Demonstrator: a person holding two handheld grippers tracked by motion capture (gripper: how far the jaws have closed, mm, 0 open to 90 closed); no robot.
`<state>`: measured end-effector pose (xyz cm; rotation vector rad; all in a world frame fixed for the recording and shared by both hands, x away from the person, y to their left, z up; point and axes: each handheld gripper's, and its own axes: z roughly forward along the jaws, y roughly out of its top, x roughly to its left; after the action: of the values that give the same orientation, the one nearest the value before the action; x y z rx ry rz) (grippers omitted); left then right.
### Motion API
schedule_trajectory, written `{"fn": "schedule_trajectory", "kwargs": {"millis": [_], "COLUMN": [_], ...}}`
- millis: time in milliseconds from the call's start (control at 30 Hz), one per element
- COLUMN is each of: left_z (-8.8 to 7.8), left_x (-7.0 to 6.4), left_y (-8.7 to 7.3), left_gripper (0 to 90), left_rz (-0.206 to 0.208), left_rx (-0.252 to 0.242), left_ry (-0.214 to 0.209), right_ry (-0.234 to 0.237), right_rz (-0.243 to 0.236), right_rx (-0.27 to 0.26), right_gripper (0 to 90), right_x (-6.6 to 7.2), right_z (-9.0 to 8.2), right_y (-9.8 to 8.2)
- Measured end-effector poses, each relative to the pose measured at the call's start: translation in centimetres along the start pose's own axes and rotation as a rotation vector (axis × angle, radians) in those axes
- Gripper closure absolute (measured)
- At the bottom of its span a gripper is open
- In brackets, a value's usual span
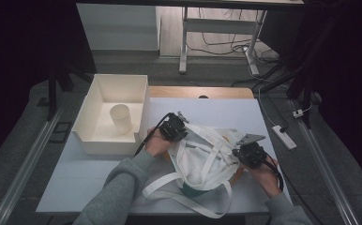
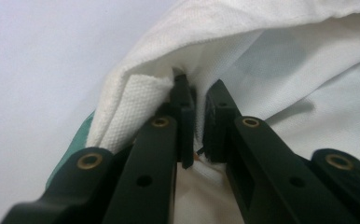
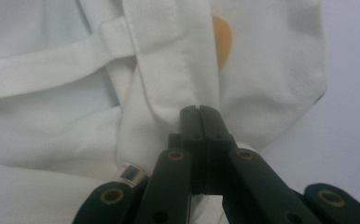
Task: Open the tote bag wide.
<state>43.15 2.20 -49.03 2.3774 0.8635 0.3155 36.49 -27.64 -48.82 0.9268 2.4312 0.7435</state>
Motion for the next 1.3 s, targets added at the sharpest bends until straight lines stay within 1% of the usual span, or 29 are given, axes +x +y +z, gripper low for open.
{"fn": "schedule_trajectory", "kwargs": {"millis": [67, 100, 133, 167, 200, 233, 267, 333, 433, 467, 533, 633, 700, 733, 800, 833, 867, 967, 1000, 1033, 1100, 1167, 1200, 1300], "left_z": [-0.2, -0.3, -0.5, -0.8, -1.1, -1.4, -1.8, -2.6, -3.5, -3.6, -4.0, -4.5, -5.1, -5.4, -6.2, -6.7, -7.1, -8.4, -8.9, -9.3, -10.2, -10.9, -11.3, -12.0], "left_x": [-0.1, -0.1, -0.1, -0.1, -0.1, -0.1, -0.1, -0.3, -0.5, -0.6, -0.6, -0.8, -1.0, -1.1, -1.1, -1.1, -1.2, -1.6, -1.7, -1.8, -2.0, -2.2, -2.3, -2.5], "left_y": [0.0, 0.0, 0.0, 0.0, 0.0, 0.0, 0.0, 0.1, 0.1, 0.1, 0.0, -0.2, -0.5, -0.7, -1.1, -1.3, -1.5, -2.3, -2.6, -3.0, -3.8, -4.6, -5.0, -6.0], "left_gripper": [82.9, 82.0, 80.5, 77.4, 72.5, 66.9, 64.1, 60.0, 57.4, 55.9, 51.3, 44.0, 40.2, 40.0, 38.9, 38.7, 38.7, 38.1, 37.7, 37.5, 37.5, 37.5, 37.5, 37.5], "left_rz": [0.000, 0.001, -0.004, -0.010, -0.016, -0.020, -0.020, -0.017, -0.012, -0.010, -0.011, -0.012, -0.004, -0.004, -0.018, -0.022, -0.018, -0.008, -0.005, -0.008, -0.008, -0.011, -0.009, -0.005], "left_rx": [-0.004, -0.009, -0.023, -0.037, -0.053, -0.070, -0.083, -0.115, -0.141, -0.146, -0.156, -0.165, -0.178, -0.190, -0.219, -0.229, -0.236, -0.256, -0.262, -0.269, -0.282, -0.287, -0.290, -0.291], "left_ry": [0.001, 0.003, -0.002, -0.014, -0.030, -0.045, -0.057, -0.063, -0.072, -0.072, -0.071, -0.070, -0.059, -0.062, -0.081, -0.086, -0.087, -0.084, -0.084, -0.091, -0.104, -0.103, -0.106, -0.097], "right_ry": [0.016, 0.029, 0.033, 0.034, 0.045, 0.053, 0.056, 0.077, 0.088, 0.091, 0.081, 0.106, 0.131, 0.136, 0.168, 0.174, 0.178, 0.217, 0.230, 0.250, 0.271, 0.309, 0.319, 0.360], "right_rz": [0.012, 0.023, 0.029, 0.034, 0.036, 0.036, 0.036, 0.027, 0.011, 0.002, -0.019, -0.030, -0.035, -0.039, -0.039, -0.043, -0.047, -0.056, -0.063, -0.073, -0.097, -0.118, -0.128, -0.162], "right_rx": [-0.014, -0.032, -0.054, -0.076, -0.102, -0.127, -0.149, -0.188, -0.227, -0.235, -0.262, -0.265, -0.269, -0.267, -0.262, -0.257, -0.253, -0.239, -0.232, -0.222, -0.203, -0.186, -0.179, -0.151], "right_gripper": [88.1, 86.4, 81.5, 76.3, 72.3, 68.9, 65.8, 62.4, 58.0, 56.8, 56.4, 54.8, 54.3, 54.2, 53.6, 53.4, 53.2, 51.9, 51.0, 50.2, 49.5, 49.1, 48.8, 48.3], "right_x": [-0.1, -0.2, -0.3, -0.3, -0.2, -0.1, 0.0, 0.2, 0.8, 1.0, 1.5, 1.9, 2.1, 2.1, 2.3, 2.4, 2.4, 2.8, 3.0, 3.2, 3.8, 4.5, 4.8, 5.8], "right_z": [-0.1, -0.3, -0.6, -1.1, -1.6, -2.2, -2.6, -3.4, -4.1, -4.2, -4.3, -4.4, -4.4, -4.4, -4.4, -4.4, -4.3, -4.2, -4.2, -4.1, -3.9, -3.8, -3.7, -3.2], "right_y": [-0.1, -0.1, -0.1, 0.0, 0.1, 0.2, 0.4, 0.8, 1.4, 1.5, 1.8, 2.1, 2.1, 2.1, 2.1, 2.1, 2.2, 2.2, 2.3, 2.4, 2.5, 2.8, 2.9, 3.2]}}
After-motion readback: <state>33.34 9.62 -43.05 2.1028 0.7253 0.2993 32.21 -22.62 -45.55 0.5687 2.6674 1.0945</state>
